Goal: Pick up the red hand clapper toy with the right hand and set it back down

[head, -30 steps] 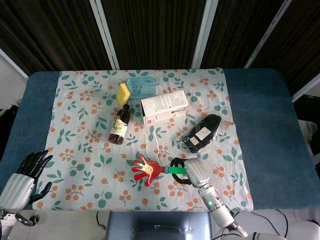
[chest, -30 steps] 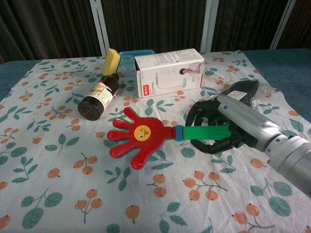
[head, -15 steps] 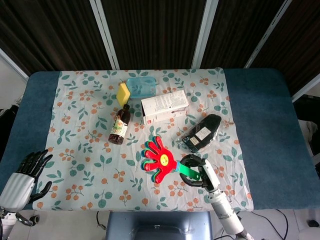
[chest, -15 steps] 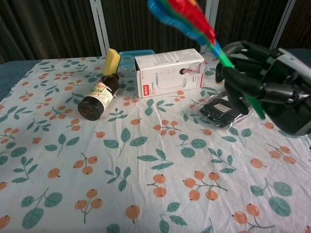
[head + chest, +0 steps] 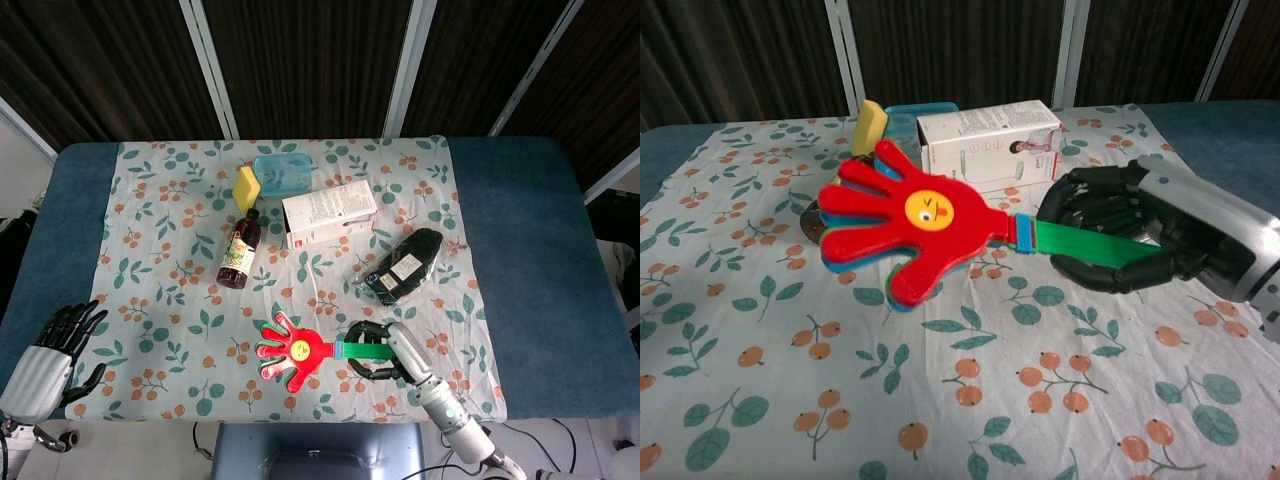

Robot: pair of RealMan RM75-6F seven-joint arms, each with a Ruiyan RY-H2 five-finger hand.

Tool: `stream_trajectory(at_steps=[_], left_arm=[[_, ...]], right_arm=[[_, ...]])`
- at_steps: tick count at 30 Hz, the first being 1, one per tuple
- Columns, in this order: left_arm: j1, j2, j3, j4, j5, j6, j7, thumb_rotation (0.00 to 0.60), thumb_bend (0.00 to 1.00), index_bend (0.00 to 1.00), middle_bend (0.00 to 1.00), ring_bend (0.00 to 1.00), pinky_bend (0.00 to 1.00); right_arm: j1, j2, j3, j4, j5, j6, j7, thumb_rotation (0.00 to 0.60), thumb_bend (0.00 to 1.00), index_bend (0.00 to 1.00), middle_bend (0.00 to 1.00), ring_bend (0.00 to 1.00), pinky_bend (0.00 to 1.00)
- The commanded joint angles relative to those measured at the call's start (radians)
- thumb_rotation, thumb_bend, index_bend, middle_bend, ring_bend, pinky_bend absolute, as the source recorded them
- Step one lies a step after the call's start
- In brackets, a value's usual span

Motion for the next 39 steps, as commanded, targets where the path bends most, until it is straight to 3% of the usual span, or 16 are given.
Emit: stream_trajectory(at_steps=[1,3,6,8,12,16,20,22,28,32,34,36,39], left_arm=[[0.001,0.001,0.000,0.001,0.000,0.001,-0.002,0.600,0.38,0.00,0.00,0.00,0.08],[0.000,0.001,0.000,0.001,0.000,-0.001,-0.003,0.600,0.38,0.00,0.00,0.00,0.08],[-0.001,0.001,0.000,0.000,-0.003,-0.004,-0.001,0.600,0.38,0.00,0.00,0.00,0.08],[0.000,0.000,0.000,0.000,-0.004,-0.006,0.002,0.600,0.38,0.00,0.00,0.00,0.08],[0.000,-0.002,0.000,-0.002,-0.003,-0.006,0.008,0.600,0.38,0.00,0.00,0.00,0.08],[-0.001,-0.004,-0.003,-0.004,-0.011,-0.011,0.013,0.600,0.38,0.00,0.00,0.00,0.08],[-0.004,-0.006,-0.005,-0.006,-0.019,-0.022,0.020,0.600,0.38,0.00,0.00,0.00,0.08],[-0.005,-0.007,-0.006,-0.006,-0.019,-0.024,0.023,0.600,0.38,0.00,0.00,0.00,0.08],[-0.010,-0.008,-0.009,-0.006,-0.029,-0.037,0.024,0.600,0.38,0.00,0.00,0.00,0.08],[-0.013,-0.007,-0.012,-0.005,-0.037,-0.044,0.020,0.600,0.38,0.00,0.00,0.00,0.08],[-0.013,-0.007,-0.011,-0.005,-0.035,-0.043,0.017,0.600,0.38,0.00,0.00,0.00,0.08],[-0.012,-0.006,-0.011,-0.004,-0.034,-0.040,0.015,0.600,0.38,0.00,0.00,0.00,0.08],[-0.011,-0.005,-0.011,-0.003,-0.034,-0.037,0.012,0.600,0.38,0.00,0.00,0.00,0.08]], right_arm=[[0.039,0.068,-0.004,-0.140,0.126,-0.176,-0.279,0.600,0.48,0.89,0.68,0.78,0.95],[0.024,0.061,0.002,-0.167,0.086,-0.112,-0.153,0.600,0.48,0.89,0.68,0.78,0.95],[0.022,0.092,-0.021,-0.207,-0.044,-0.004,0.214,0.600,0.48,0.89,0.68,0.78,0.95],[0.007,0.086,-0.028,-0.153,-0.140,0.137,0.407,0.600,0.48,0.89,0.68,0.78,0.95],[0.007,0.125,-0.074,-0.124,-0.209,0.270,0.733,0.600,0.48,0.88,0.68,0.77,0.95],[-0.001,0.136,-0.082,-0.077,-0.198,0.352,0.918,0.600,0.48,0.88,0.68,0.77,0.95],[0.015,0.140,-0.085,-0.052,-0.158,0.322,0.983,0.600,0.48,0.88,0.68,0.77,0.95],[0.026,0.130,-0.080,-0.032,-0.134,0.282,0.949,0.600,0.48,0.87,0.68,0.76,0.95],[0.061,0.018,-0.027,0.078,-0.064,0.146,0.556,0.600,0.48,0.87,0.68,0.76,0.95],[0.121,0.015,-0.010,0.085,0.092,-0.139,0.167,0.600,0.48,0.88,0.68,0.76,0.94],[0.137,0.022,0.000,0.066,0.158,-0.219,0.039,0.600,0.48,0.88,0.68,0.76,0.93],[0.134,0.011,0.012,0.049,0.198,-0.229,-0.070,0.600,0.48,0.88,0.68,0.76,0.93],[0.116,-0.010,0.024,0.037,0.211,-0.192,-0.135,0.600,0.48,0.88,0.68,0.76,0.93]])
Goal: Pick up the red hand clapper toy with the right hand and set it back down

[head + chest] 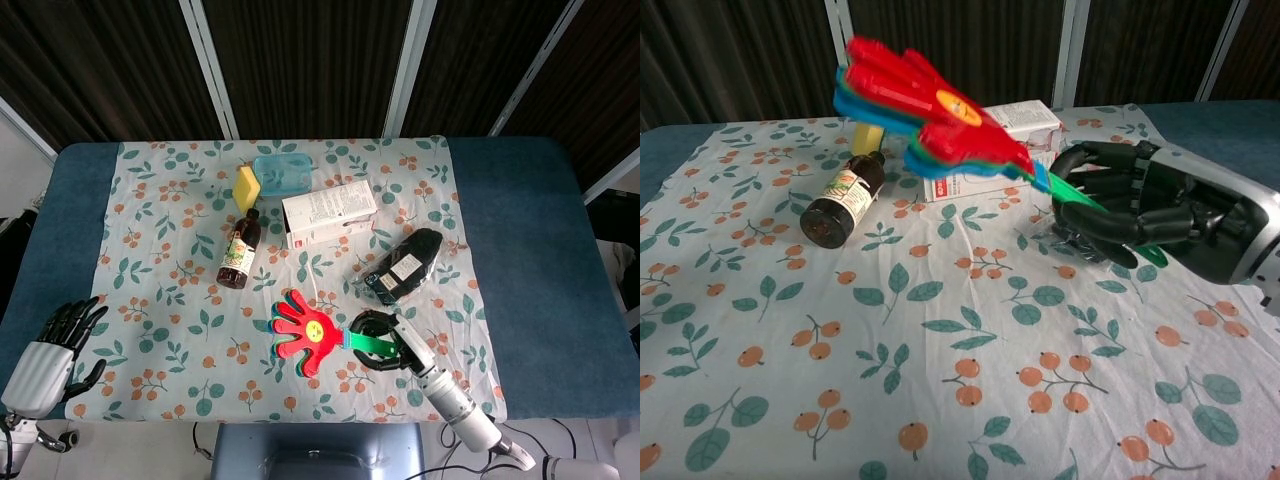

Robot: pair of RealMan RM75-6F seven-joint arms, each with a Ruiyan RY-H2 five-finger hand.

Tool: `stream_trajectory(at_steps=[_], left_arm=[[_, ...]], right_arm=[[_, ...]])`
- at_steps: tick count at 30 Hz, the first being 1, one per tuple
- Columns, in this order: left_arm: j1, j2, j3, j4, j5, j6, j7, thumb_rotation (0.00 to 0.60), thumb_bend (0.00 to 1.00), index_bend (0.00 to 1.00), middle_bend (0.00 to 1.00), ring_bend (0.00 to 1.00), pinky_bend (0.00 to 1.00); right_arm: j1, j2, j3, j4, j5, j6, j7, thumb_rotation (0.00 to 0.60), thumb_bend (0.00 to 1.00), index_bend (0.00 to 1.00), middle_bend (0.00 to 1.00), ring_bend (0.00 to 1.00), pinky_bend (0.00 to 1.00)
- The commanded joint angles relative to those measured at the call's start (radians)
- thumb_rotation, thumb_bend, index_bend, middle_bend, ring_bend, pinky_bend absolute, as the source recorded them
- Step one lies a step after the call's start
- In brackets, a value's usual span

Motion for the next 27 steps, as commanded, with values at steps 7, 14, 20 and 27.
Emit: stream_trajectory(at_steps=[7,14,20,27], left_arm=[[0.001,0.002,0.000,0.002,0.002,0.005,-0.006,0.600,0.38,0.00,0.00,0.00,0.08],[0.001,0.002,0.001,0.001,0.005,0.007,-0.006,0.600,0.38,0.00,0.00,0.00,0.08],[0.001,0.002,0.001,0.002,0.005,0.009,-0.010,0.600,0.38,0.00,0.00,0.00,0.08],[0.001,0.001,0.000,0.004,0.004,0.008,-0.010,0.600,0.38,0.00,0.00,0.00,0.08]], right_arm=[[0.031,-0.066,0.060,0.019,0.180,-0.172,-0.642,0.600,0.48,0.88,0.68,0.76,0.93],[0.030,-0.099,0.063,0.082,0.187,-0.175,-0.714,0.600,0.48,0.82,0.67,0.71,0.90],[0.050,-0.070,0.056,0.072,0.207,-0.248,-0.717,0.600,0.33,0.24,0.32,0.29,0.49],[0.036,0.082,0.019,-0.035,0.194,-0.260,-0.778,0.600,0.15,0.00,0.00,0.00,0.08]])
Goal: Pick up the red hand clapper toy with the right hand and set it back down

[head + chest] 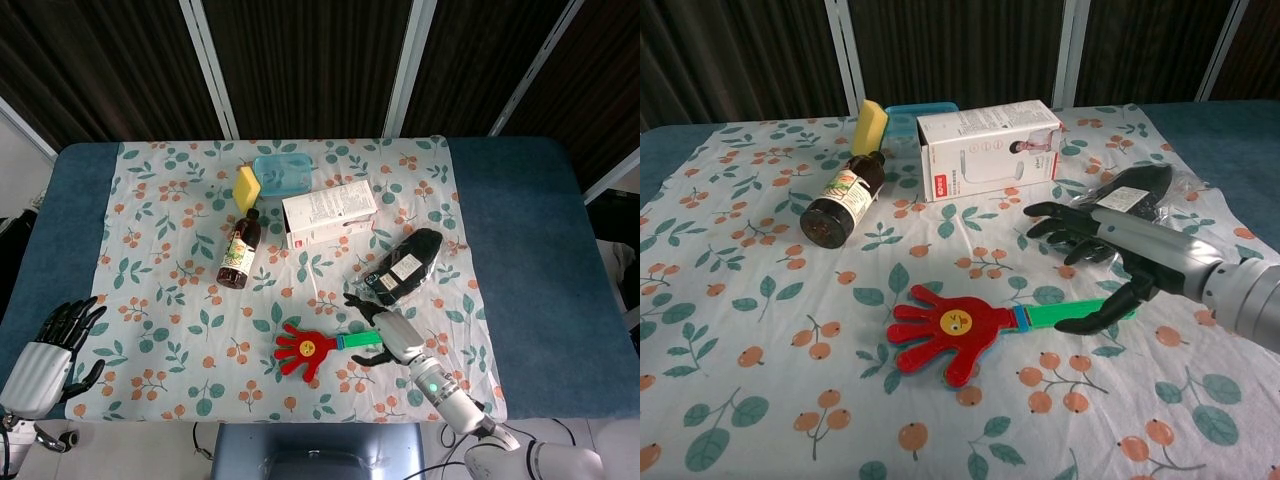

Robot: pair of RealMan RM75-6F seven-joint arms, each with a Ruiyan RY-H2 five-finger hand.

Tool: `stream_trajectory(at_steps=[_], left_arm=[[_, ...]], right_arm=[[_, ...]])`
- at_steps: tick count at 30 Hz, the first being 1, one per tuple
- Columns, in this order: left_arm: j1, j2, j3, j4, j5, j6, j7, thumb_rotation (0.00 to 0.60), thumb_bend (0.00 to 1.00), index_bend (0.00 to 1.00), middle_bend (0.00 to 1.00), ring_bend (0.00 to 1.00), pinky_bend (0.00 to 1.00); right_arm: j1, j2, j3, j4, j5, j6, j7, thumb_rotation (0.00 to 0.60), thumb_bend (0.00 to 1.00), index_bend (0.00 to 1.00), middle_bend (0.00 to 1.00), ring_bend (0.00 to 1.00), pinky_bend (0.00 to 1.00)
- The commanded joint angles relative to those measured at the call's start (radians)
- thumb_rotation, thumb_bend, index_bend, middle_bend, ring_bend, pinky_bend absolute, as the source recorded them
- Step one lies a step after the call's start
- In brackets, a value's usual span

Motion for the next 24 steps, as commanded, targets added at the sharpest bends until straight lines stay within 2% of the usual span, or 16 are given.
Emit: stream_trajectory(at_steps=[1,4,9,13,16,18,24], left_arm=[[0.000,0.000,0.000,-0.001,-0.001,0.000,0.000,0.600,0.38,0.00,0.00,0.00,0.08],[0.004,0.001,0.002,-0.002,0.002,0.006,0.003,0.600,0.38,0.00,0.00,0.00,0.08],[0.008,0.000,0.001,-0.004,0.007,0.017,0.008,0.600,0.38,0.00,0.00,0.00,0.08],[0.009,-0.004,0.001,-0.005,0.007,0.017,0.017,0.600,0.38,0.00,0.00,0.00,0.08],[0.008,-0.008,0.001,-0.005,0.010,0.018,0.022,0.600,0.38,0.00,0.00,0.00,0.08],[0.011,-0.010,0.001,-0.006,0.012,0.023,0.028,0.600,0.38,0.00,0.00,0.00,0.08],[0.019,-0.015,0.004,-0.008,0.019,0.035,0.048,0.600,0.38,0.00,0.00,0.00,0.08]], right_arm=[[-0.025,0.134,-0.034,-0.115,-0.012,0.014,-0.067,0.600,0.15,0.00,0.00,0.00,0.05],[-0.091,0.227,-0.075,-0.181,-0.063,0.135,-0.194,0.600,0.15,0.00,0.00,0.00,0.00],[-0.252,0.335,-0.152,-0.230,-0.157,0.394,-0.440,0.600,0.15,0.00,0.00,0.00,0.00],[-0.388,0.331,-0.156,-0.200,-0.200,0.620,-0.467,0.600,0.15,0.00,0.00,0.00,0.00],[-0.419,0.361,-0.164,-0.229,-0.227,0.663,-0.455,0.600,0.15,0.00,0.00,0.00,0.00],[-0.435,0.362,-0.149,-0.221,-0.254,0.707,-0.450,0.600,0.15,0.00,0.00,0.00,0.00],[-0.448,0.374,-0.137,-0.228,-0.245,0.679,-0.445,0.600,0.15,0.00,0.00,0.00,0.00]])
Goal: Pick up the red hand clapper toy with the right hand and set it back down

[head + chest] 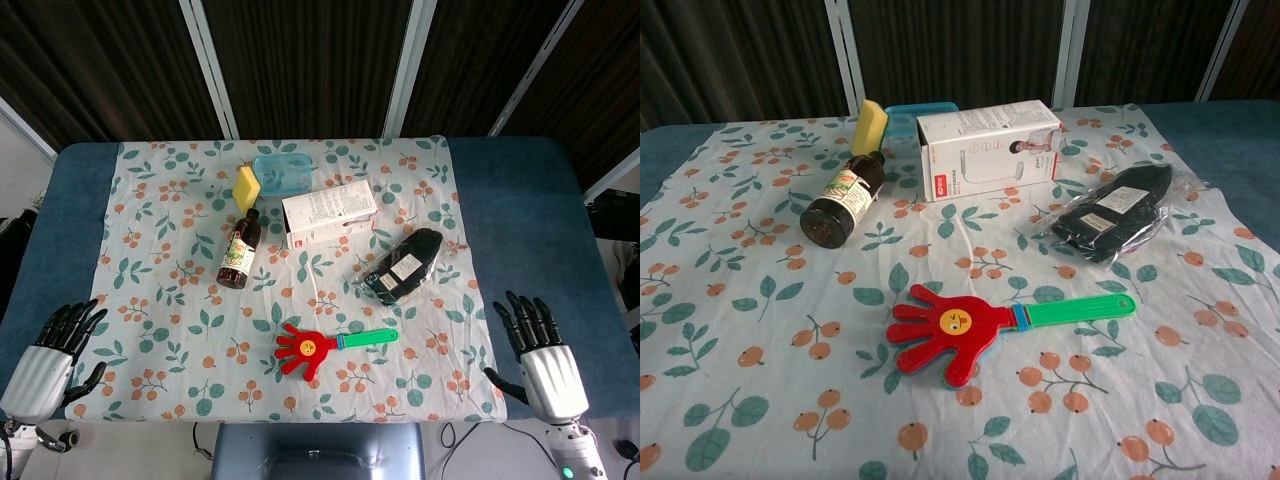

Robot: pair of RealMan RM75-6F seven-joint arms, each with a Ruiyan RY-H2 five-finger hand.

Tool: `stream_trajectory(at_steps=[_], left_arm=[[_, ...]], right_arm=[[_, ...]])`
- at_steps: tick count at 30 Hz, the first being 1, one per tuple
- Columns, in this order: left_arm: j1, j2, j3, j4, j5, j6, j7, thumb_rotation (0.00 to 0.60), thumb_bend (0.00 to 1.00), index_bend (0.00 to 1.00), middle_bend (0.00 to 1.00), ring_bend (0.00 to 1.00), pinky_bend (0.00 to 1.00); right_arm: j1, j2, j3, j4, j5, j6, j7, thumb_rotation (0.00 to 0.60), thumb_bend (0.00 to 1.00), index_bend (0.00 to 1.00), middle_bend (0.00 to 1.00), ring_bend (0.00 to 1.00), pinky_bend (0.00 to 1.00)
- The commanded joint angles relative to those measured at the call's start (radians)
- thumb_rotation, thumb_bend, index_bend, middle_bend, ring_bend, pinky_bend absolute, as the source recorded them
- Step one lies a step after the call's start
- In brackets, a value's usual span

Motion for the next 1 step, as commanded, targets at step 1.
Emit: stream_trajectory(at_steps=[1], left_arm=[[0.001,-0.002,0.000,0.000,-0.001,0.000,0.004,0.600,0.38,0.00,0.00,0.00,0.08]], right_arm=[[-0.011,0.016,0.013,-0.009,0.016,-0.031,-0.001,0.600,0.15,0.00,0.00,0.00,0.00]])
